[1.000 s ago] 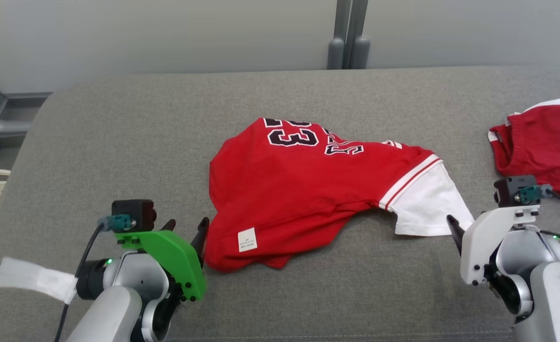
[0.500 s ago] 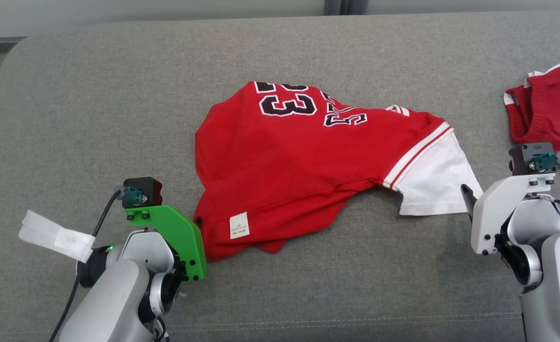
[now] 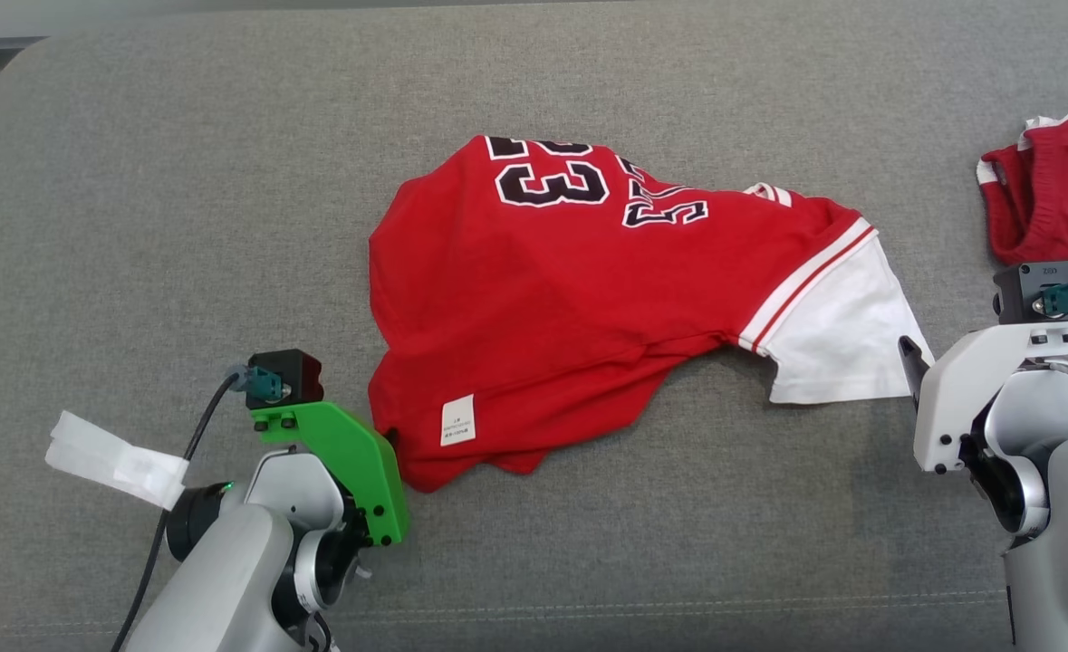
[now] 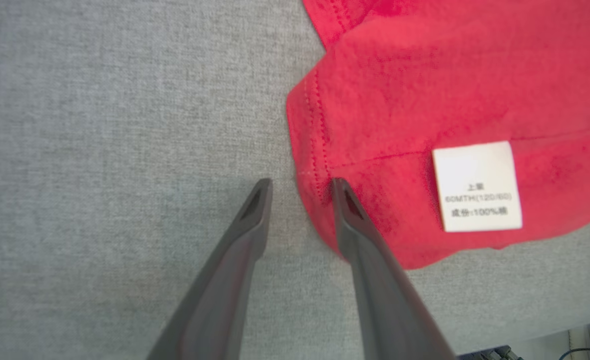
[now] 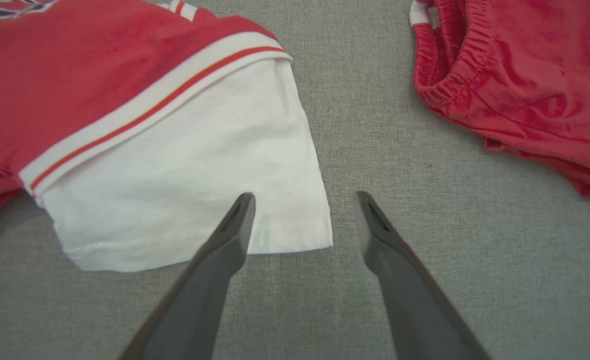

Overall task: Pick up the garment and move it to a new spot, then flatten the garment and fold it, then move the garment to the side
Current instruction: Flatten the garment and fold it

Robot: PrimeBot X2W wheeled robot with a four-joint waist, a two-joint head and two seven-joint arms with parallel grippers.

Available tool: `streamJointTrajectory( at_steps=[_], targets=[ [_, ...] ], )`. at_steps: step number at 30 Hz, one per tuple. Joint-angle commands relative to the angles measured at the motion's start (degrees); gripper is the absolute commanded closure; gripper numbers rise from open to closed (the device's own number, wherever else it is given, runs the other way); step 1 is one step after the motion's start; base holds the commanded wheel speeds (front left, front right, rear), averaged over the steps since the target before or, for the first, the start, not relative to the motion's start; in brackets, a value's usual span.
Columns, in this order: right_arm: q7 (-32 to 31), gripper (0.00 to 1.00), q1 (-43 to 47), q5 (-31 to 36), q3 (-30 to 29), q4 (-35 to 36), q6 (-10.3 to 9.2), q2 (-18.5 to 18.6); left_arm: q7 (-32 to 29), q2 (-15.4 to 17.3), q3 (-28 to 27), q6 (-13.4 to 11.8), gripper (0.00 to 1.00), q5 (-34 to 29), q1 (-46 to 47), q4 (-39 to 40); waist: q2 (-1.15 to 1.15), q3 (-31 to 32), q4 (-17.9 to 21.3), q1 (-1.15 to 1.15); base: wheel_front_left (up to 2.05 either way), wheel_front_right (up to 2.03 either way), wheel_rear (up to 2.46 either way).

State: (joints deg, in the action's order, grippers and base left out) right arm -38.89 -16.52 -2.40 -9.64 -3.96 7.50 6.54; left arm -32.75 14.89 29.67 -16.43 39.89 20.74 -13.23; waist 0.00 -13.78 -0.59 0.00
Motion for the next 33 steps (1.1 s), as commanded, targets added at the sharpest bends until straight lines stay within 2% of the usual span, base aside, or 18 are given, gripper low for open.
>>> streamJointTrajectory(
  at_steps=[1,10,12,13,15,16,17,26,33],
  targets=[
    [0.58,0.0,-0.71,0.45,-0.01,-0.31,-0.03,0.07,0.73,-0.19,-0.32,0.24,0.41,0.07,0.61,-0.62,0.0,-0.39,0.13,0.0,0.0,0.0,0.0],
    [1.91,0.0,-1.69,1.53,-0.08,-2.41,-0.03,-0.48,3.24,-1.63,-0.21,1.01,0.35,-0.4,3.65,-5.12,0.0,-1.38,0.95,0.0,0.0,0.0,0.0],
    [2.26,0.0,-1.63,1.49,-0.12,-2.61,-0.03,-0.57,3.64,-1.28,0.04,0.62,0.39,-1.14,4.15,-6.28,0.0,-1.46,1.19,0.0,0.0,0.0,0.0],
    [2.27,0.0,-1.6,1.51,-0.16,-2.71,-0.03,-0.57,3.87,-1.37,-0.02,0.59,0.49,-1.17,4.25,-6.79,0.0,-1.52,1.3,0.0,0.0,0.0,0.0],
    [2.24,0.0,-1.35,1.66,-0.43,-2.86,-0.03,-0.53,3.22,-1.47,0.37,0.54,0.61,-1.21,4.42,-7.59,0.0,-1.57,1.46,0.0,0.0,0.0,0.0],
    [2.01,0.0,-1.09,1.95,-0.67,-2.9,-0.03,-0.5,2.94,-1.48,0.6,0.6,0.92,-1.23,4.37,-7.81,0.0,-1.61,1.51,0.0,0.0,0.0,0.0],
    [1.69,0.0,-0.76,2.06,-0.85,-3.02,-0.03,-0.47,2.54,-1.52,0.87,0.78,1.0,-1.12,4.22,-7.98,0.0,-1.64,1.52,0.0,0.0,0.0,0.0],
    [1.82,0.0,-1.37,2.72,-2.87,-4.77,-0.03,-0.73,2.09,-1.7,1.46,0.72,1.0,-0.57,3.88,-7.66,0.0,-2.63,1.02,0.0,0.0,0.0,0.0],
    [2.5,0.0,-3.06,2.78,-3.07,-9.04,-0.03,-1.0,2.07,-1.24,1.36,0.71,1.0,-0.57,4.91,-7.44,0.0,-3.86,0.4,0.0,0.0,0.0,0.0]
  ],
)
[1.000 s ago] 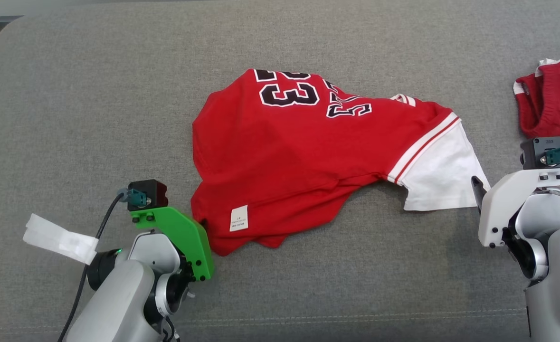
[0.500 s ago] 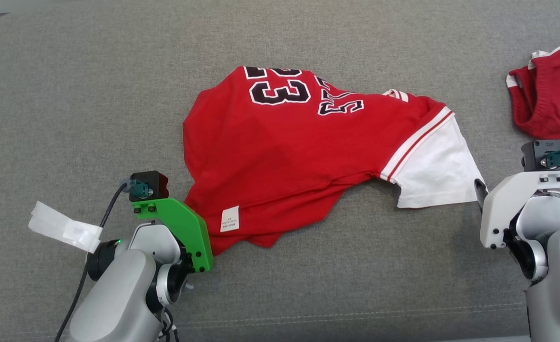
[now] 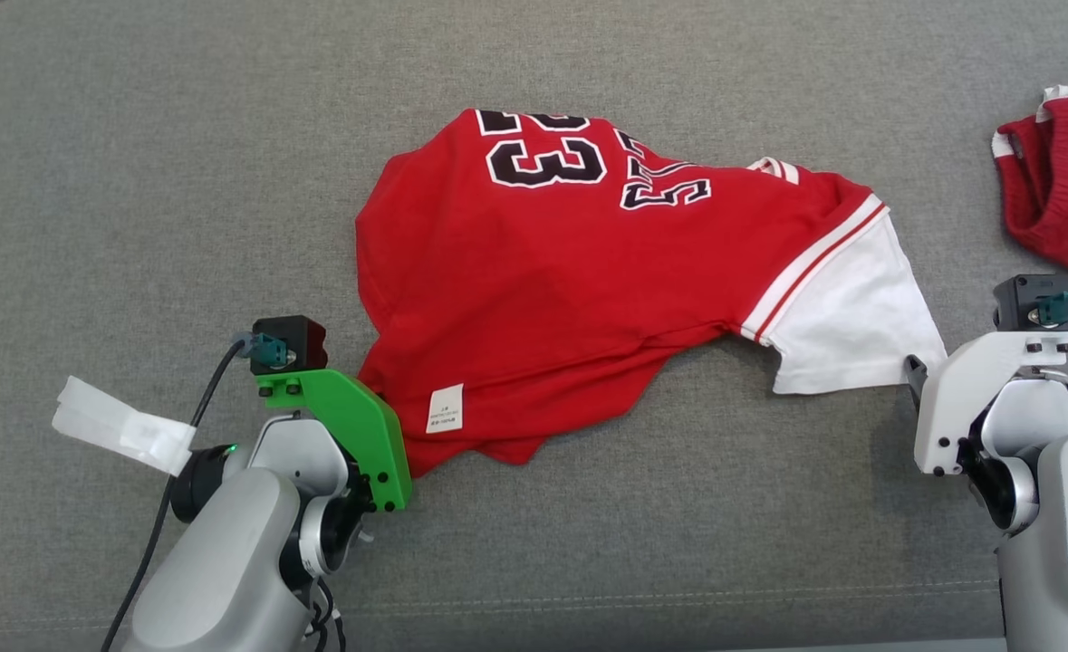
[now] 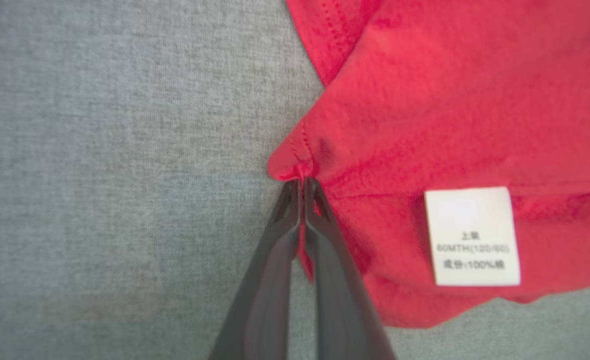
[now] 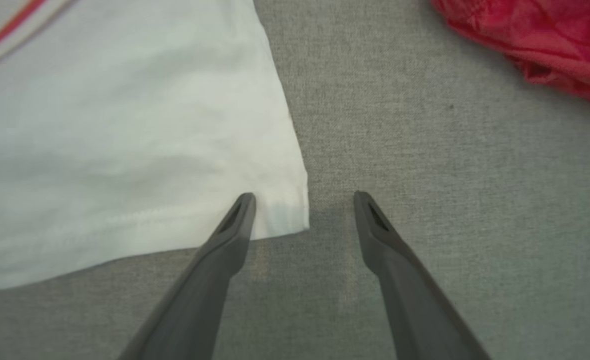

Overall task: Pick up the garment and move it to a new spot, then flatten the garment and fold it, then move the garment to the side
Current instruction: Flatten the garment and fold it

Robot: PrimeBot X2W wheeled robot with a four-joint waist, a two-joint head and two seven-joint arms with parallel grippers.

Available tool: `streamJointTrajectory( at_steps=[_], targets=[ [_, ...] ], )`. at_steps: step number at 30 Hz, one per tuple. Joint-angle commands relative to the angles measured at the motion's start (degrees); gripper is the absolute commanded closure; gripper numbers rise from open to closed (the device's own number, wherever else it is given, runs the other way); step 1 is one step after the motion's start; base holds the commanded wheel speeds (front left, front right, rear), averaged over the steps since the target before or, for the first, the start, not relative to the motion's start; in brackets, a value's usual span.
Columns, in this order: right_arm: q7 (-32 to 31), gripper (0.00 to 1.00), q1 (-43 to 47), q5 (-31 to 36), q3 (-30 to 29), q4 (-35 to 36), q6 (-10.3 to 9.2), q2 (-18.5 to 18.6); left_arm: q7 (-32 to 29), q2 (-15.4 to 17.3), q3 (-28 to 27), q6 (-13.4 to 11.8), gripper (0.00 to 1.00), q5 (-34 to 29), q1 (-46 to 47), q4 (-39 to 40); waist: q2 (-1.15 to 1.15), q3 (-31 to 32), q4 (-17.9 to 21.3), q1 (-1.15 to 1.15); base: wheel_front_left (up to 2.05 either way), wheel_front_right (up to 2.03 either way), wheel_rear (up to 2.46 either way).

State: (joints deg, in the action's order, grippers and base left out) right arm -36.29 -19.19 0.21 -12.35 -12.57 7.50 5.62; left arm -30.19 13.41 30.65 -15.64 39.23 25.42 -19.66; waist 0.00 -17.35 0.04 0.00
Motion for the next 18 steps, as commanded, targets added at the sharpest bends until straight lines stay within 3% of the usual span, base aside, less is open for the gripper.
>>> streamJointTrajectory(
  at_steps=[1,2,3,5,6,12,18],
  targets=[
    [-0.31,0.0,-0.45,0.19,-0.59,-1.18,-0.03,-0.22,-0.52,0.24,0.38,-0.09,1.0,0.1,0.25,-1.01,0.0,-0.43,-0.34,0.0,0.0,0.0,0.0],
    [-0.42,0.13,-0.55,0.07,-0.8,-1.77,-0.03,-0.41,-0.27,0.14,0.32,-0.13,1.0,0.19,0.26,-0.97,0.0,-0.54,-0.42,0.0,0.0,0.0,0.0],
    [-0.64,0.49,-0.57,-0.07,-1.09,-2.42,-0.03,-0.58,-0.19,0.08,0.37,-0.15,1.0,0.2,0.25,-1.01,0.0,-0.64,-0.49,0.0,0.0,0.0,0.0],
    [-0.37,0.78,-0.6,-0.17,-1.51,-3.05,-0.04,-0.86,0.08,-0.02,0.19,-0.23,1.0,0.41,0.21,-1.02,0.0,-0.82,-0.57,0.0,0.0,0.0,0.0],
    [-0.31,1.0,-0.6,-0.08,-1.92,-3.33,-0.05,-0.99,0.23,-0.02,0.18,-0.22,1.0,0.43,0.21,-1.09,0.0,-0.86,-0.6,0.0,0.0,0.0,0.0],
    [1.02,1.0,-0.99,0.13,-3.34,-2.47,-0.08,-1.53,2.82,-0.22,-1.46,-0.36,1.0,1.18,0.11,-0.43,0.0,-0.28,-0.69,0.0,0.0,0.0,0.0],
    [4.54,1.0,-3.65,-8.69,-3.33,0.86,-0.05,-2.36,10.23,-1.61,-6.07,2.25,1.0,3.88,2.11,4.66,0.0,0.72,-0.65,0.0,0.0,0.0,0.0]
  ],
)
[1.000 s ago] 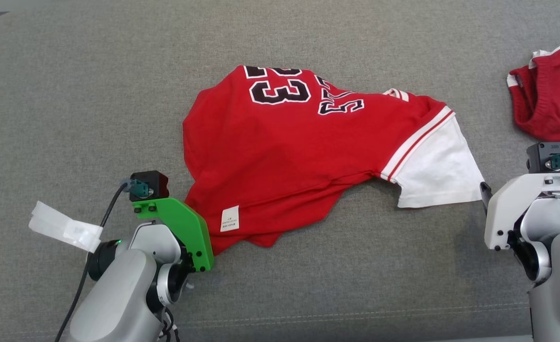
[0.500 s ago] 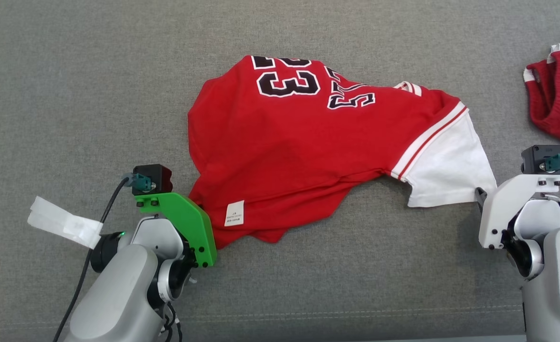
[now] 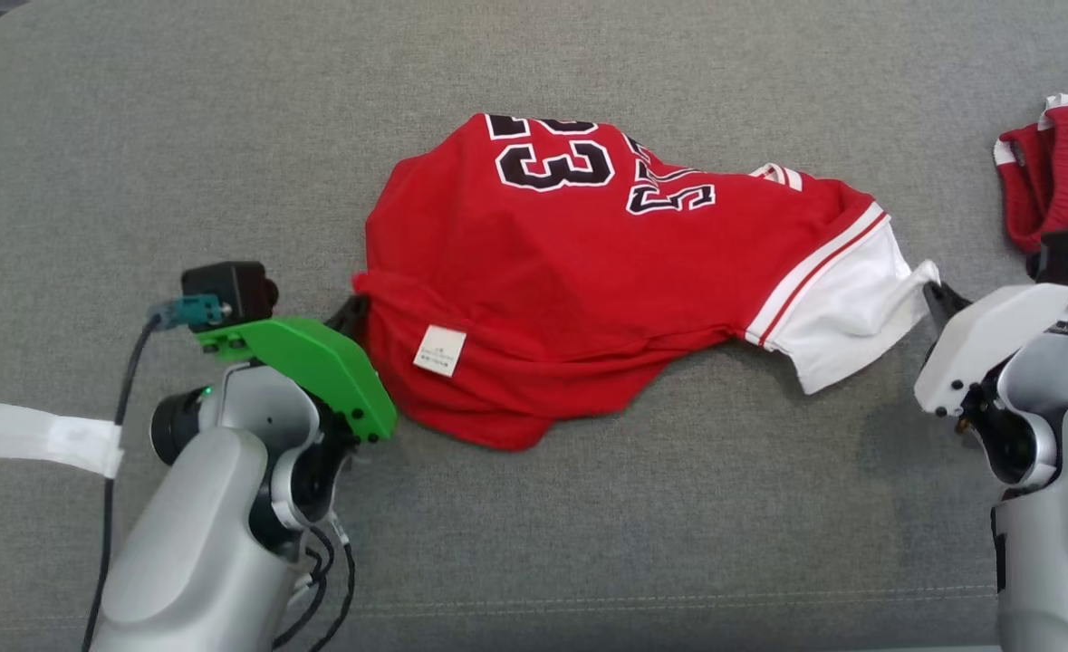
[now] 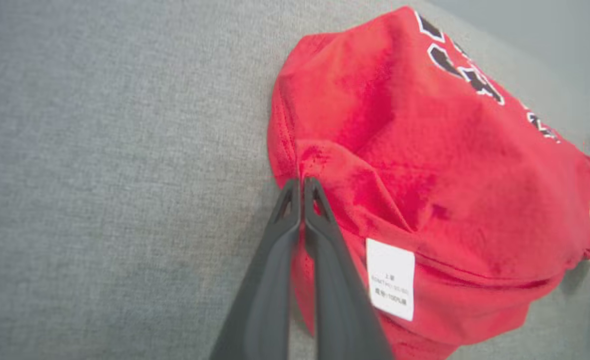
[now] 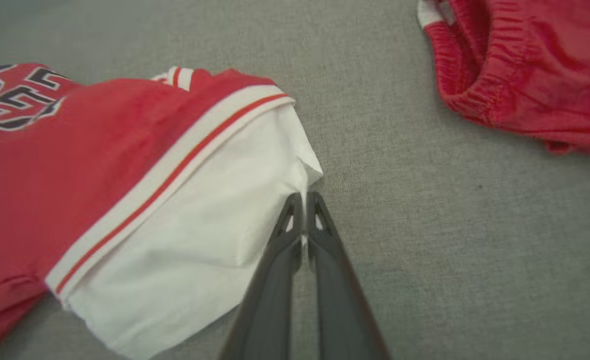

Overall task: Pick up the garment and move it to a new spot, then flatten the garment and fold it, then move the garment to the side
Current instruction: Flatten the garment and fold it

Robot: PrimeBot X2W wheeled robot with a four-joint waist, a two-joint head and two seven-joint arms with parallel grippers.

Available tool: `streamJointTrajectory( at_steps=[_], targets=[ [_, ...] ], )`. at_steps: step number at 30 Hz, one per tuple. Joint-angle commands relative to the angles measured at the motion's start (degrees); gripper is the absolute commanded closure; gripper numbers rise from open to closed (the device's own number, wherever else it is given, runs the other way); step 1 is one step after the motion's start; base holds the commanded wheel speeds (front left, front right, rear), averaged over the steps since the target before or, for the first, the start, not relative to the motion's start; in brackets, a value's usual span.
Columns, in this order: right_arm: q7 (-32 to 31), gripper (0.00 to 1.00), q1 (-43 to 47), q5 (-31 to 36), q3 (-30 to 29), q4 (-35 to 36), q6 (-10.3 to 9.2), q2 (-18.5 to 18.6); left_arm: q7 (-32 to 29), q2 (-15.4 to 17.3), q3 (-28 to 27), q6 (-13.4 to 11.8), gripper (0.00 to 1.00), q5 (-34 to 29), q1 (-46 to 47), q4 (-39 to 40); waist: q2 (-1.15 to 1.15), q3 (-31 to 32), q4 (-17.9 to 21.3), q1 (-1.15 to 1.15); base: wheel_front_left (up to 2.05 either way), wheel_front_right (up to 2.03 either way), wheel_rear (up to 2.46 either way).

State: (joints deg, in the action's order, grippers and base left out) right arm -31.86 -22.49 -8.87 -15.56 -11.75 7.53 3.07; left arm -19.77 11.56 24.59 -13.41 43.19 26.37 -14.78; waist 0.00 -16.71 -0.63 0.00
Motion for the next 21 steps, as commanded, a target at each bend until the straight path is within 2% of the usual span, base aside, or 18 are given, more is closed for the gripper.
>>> streamJointTrajectory(
  at_steps=[1,6,15,21],
  targets=[
    [0.65,1.0,-0.83,-1.17,-0.22,0.44,-0.09,0.1,0.94,0.27,-0.95,0.29,1.0,0.43,1.59,0.46,0.0,0.22,0.06,0.0,0.0,0.0,0.0],
    [2.23,1.0,-5.15,-6.93,0.14,1.07,-0.07,-0.14,5.38,0.29,-4.74,1.27,1.0,1.4,5.4,2.94,0.0,0.72,0.29,0.0,0.0,0.0,0.0],
    [1.08,1.0,-17.86,-17.16,9.2,-2.11,-0.05,-0.1,7.79,2.33,-8.75,3.67,1.0,1.6,16.5,1.26,0.0,-0.29,2.01,0.0,0.0,0.0,0.0],
    [2.11,1.0,-31.17,-16.48,13.45,-6.26,-0.05,0.43,8.4,4.46,-11.95,7.06,1.0,3.69,26.68,-1.27,0.0,-3.04,3.79,0.0,0.0,0.0,0.0]
  ],
)
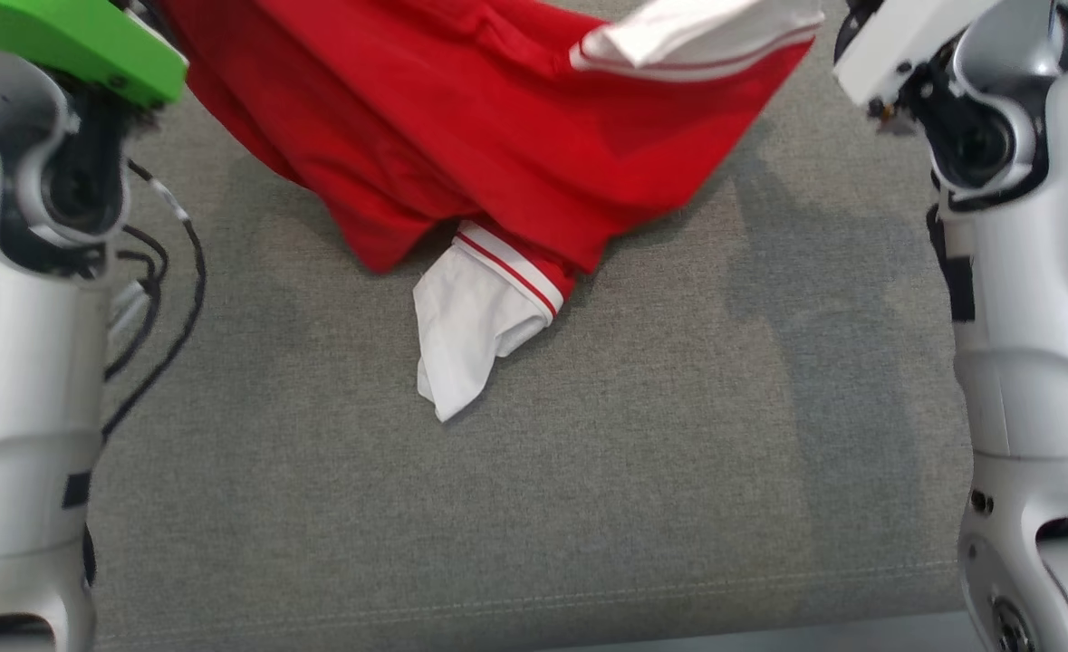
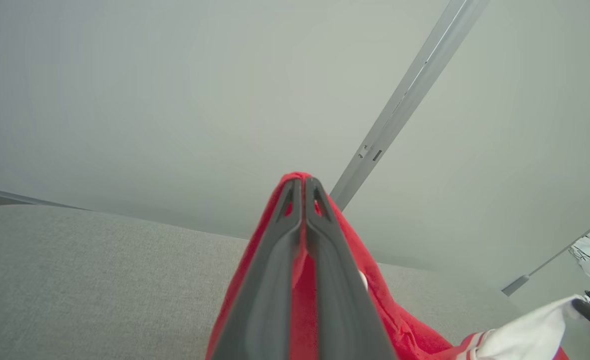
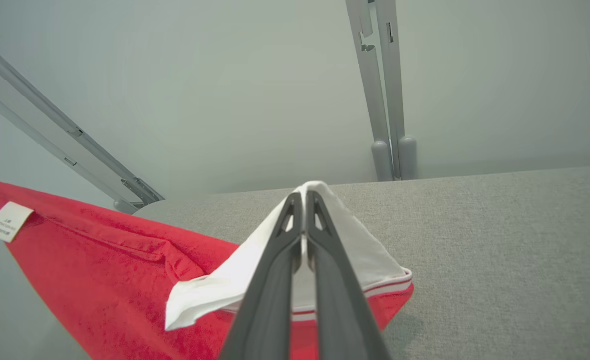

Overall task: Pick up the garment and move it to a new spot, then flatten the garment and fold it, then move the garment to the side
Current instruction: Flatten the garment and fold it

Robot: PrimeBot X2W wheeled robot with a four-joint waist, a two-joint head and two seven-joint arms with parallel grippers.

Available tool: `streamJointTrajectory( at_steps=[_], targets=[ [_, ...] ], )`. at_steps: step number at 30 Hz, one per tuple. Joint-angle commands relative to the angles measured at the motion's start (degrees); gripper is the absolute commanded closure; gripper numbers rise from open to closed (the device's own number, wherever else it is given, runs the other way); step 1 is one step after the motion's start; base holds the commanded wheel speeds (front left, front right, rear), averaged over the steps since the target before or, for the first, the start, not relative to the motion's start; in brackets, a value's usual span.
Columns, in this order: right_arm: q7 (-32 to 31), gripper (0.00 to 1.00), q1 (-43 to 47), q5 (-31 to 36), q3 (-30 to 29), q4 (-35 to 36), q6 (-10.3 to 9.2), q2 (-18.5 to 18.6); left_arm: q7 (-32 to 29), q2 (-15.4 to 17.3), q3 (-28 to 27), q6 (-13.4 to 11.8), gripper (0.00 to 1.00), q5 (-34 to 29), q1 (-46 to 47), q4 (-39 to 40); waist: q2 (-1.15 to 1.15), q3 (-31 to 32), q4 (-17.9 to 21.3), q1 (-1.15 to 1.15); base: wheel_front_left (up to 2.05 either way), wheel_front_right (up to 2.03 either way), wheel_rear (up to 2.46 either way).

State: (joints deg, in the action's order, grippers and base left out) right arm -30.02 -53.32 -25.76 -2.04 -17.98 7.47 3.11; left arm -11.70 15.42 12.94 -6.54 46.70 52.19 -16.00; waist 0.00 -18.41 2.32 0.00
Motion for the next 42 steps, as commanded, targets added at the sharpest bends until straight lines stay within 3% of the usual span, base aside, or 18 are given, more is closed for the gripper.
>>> streamJointTrajectory(
  at_steps=[1,7,12,21,27,34,38,42],
  targets=[
    [0.96,1.0,-2.98,0.68,0.89,-0.91,0.02,0.66,0.3,0.91,-0.97,0.41,1.0,0.56,2.69,-0.68,0.0,-2.05,1.04,0.0,0.0,0.0,0.0],
    [9.55,1.0,-19.89,4.46,6.25,-7.71,0.03,3.19,1.5,2.93,-3.4,4.36,1.0,1.81,14.88,-3.17,0.0,-7.47,2.2,0.0,0.0,0.0,0.0],
    [15.55,1.0,-28.7,7.77,6.0,-12.0,0.02,4.11,3.04,2.56,-5.18,4.06,1.0,2.18,21.7,-4.54,0.0,-10.74,2.12,0.0,0.0,0.0,0.0],
    [29.09,1.0,-44.43,17.59,-1.87,-22.43,0.02,3.31,14.35,1.63,-6.88,5.14,1.0,-1.36,33.68,-9.35,0.0,-13.66,0.53,0.0,0.0,0.0,0.0],
    [37.14,1.0,-53.57,21.97,-4.66,-26.39,0.01,1.76,22.18,0.49,-8.36,7.47,1.0,-1.23,38.13,-11.81,0.0,-13.86,-0.45,0.0,0.0,0.0,0.0],
    [39.6,1.0,-55.5,21.72,-0.15,-30.22,0.02,1.03,23.69,-1.04,-7.23,10.78,1.0,-0.56,34.11,-14.51,0.0,-16.45,-1.42,0.0,0.0,0.0,0.0],
    [38.45,1.0,-51.72,19.51,6.47,-31.52,0.0,3.38,23.35,-1.35,-5.0,12.22,1.0,-0.61,29.23,-16.16,0.0,-16.99,-1.61,0.0,0.0,0.0,0.0],
    [34.95,1.0,-46.27,12.49,13.03,-28.94,0.0,6.31,23.25,-0.96,-3.64,13.17,1.0,0.48,22.99,-15.88,0.0,-15.76,-1.55,0.0,0.0,0.0,0.0]
  ],
)
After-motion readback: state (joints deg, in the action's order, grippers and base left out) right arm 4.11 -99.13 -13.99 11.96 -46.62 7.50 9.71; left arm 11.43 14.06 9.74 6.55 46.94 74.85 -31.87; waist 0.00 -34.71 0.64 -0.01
